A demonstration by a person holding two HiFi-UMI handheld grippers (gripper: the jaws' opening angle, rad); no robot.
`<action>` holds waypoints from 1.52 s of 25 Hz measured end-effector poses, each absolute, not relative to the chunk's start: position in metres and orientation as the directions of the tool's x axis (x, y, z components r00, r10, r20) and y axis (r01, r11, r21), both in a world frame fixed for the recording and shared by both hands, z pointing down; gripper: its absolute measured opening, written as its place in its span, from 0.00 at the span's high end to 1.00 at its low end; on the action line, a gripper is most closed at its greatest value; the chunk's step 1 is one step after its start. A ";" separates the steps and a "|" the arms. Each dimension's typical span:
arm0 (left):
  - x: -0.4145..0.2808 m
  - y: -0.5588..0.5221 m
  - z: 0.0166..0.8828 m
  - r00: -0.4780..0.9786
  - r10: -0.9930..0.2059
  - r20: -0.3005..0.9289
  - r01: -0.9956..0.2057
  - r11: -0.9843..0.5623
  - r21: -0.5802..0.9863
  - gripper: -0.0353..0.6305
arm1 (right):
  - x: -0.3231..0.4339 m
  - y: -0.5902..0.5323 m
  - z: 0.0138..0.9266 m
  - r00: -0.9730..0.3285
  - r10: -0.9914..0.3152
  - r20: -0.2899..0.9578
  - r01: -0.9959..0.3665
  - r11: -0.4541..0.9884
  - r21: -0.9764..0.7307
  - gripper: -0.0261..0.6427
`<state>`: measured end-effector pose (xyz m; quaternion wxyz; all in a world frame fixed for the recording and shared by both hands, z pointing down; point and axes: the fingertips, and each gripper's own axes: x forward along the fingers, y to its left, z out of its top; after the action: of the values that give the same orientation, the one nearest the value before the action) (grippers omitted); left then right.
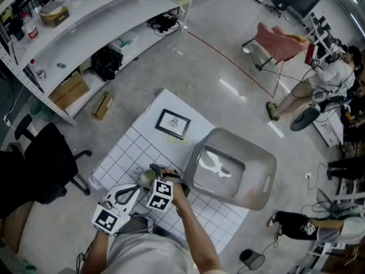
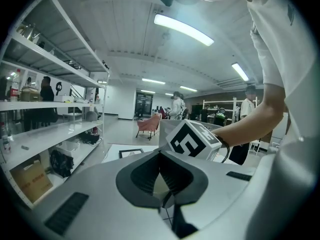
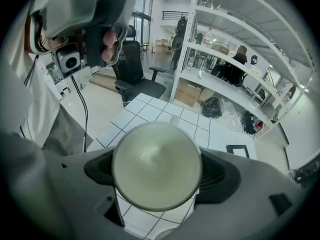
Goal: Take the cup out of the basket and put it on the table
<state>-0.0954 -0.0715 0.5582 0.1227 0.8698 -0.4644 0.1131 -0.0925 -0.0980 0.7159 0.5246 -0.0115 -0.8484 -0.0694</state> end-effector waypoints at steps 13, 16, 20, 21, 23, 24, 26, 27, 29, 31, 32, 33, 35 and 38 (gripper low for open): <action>-0.097 -0.071 0.567 0.548 -0.769 0.329 -0.832 -0.544 0.113 0.93 | -0.096 -0.096 0.753 -0.449 -0.047 0.892 0.068 0.994 0.087 0.29; -0.096 -0.071 0.567 0.550 -0.768 0.328 -0.830 -0.545 0.116 0.93 | -0.094 -0.095 0.756 -0.447 -0.044 0.893 0.059 0.995 0.079 0.29; -0.097 -0.071 0.568 0.555 -0.763 0.332 -0.827 -0.551 0.114 0.93 | -0.092 -0.095 0.757 -0.448 -0.033 0.893 0.047 0.997 0.060 0.29; -0.097 -0.071 0.568 0.557 -0.761 0.333 -0.825 -0.554 0.111 0.93 | -0.092 -0.095 0.758 -0.450 -0.027 0.893 0.044 0.998 0.053 0.29; -0.096 -0.072 0.569 0.560 -0.759 0.332 -0.822 -0.559 0.109 0.93 | -0.091 -0.093 0.760 -0.452 -0.015 0.892 0.042 0.998 0.038 0.29; -0.096 -0.072 0.569 0.561 -0.758 0.331 -0.821 -0.559 0.111 0.93 | -0.090 -0.092 0.761 -0.450 -0.012 0.893 0.041 0.999 0.034 0.29; -0.095 -0.073 0.568 0.563 -0.758 0.330 -0.820 -0.560 0.114 0.93 | -0.090 -0.092 0.761 -0.450 -0.011 0.893 0.037 0.999 0.031 0.29; -0.095 -0.073 0.568 0.564 -0.757 0.330 -0.820 -0.561 0.114 0.93 | -0.089 -0.092 0.760 -0.451 -0.010 0.893 0.034 0.999 0.028 0.29; -0.095 -0.074 0.567 0.566 -0.756 0.328 -0.818 -0.564 0.113 0.93 | -0.088 -0.091 0.759 -0.450 -0.009 0.893 0.031 0.999 0.026 0.29; -0.094 -0.074 0.567 0.567 -0.756 0.326 -0.818 -0.563 0.116 0.93 | -0.087 -0.092 0.757 -0.450 -0.011 0.893 0.033 0.999 0.029 0.29; -0.094 -0.075 0.567 0.568 -0.756 0.326 -0.817 -0.564 0.116 0.93 | -0.086 -0.092 0.756 -0.449 -0.013 0.893 0.033 0.999 0.031 0.29; -0.094 -0.075 0.567 0.569 -0.755 0.326 -0.816 -0.566 0.115 0.93 | -0.085 -0.093 0.755 -0.449 -0.017 0.893 0.030 0.999 0.034 0.29; -0.095 -0.075 0.566 0.570 -0.754 0.326 -0.815 -0.570 0.107 0.93 | -0.083 -0.094 0.751 -0.454 -0.025 0.891 0.014 0.999 0.035 0.29; -0.100 -0.076 0.563 0.565 -0.758 0.326 -0.816 -0.572 0.085 0.93 | -0.081 -0.094 0.740 -0.470 -0.041 0.882 -0.012 0.999 0.040 0.29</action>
<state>-0.0998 -0.0762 0.5634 0.1137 0.8774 -0.4483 0.1279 -0.0810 -0.0940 0.7398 0.5147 0.0152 -0.8571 -0.0141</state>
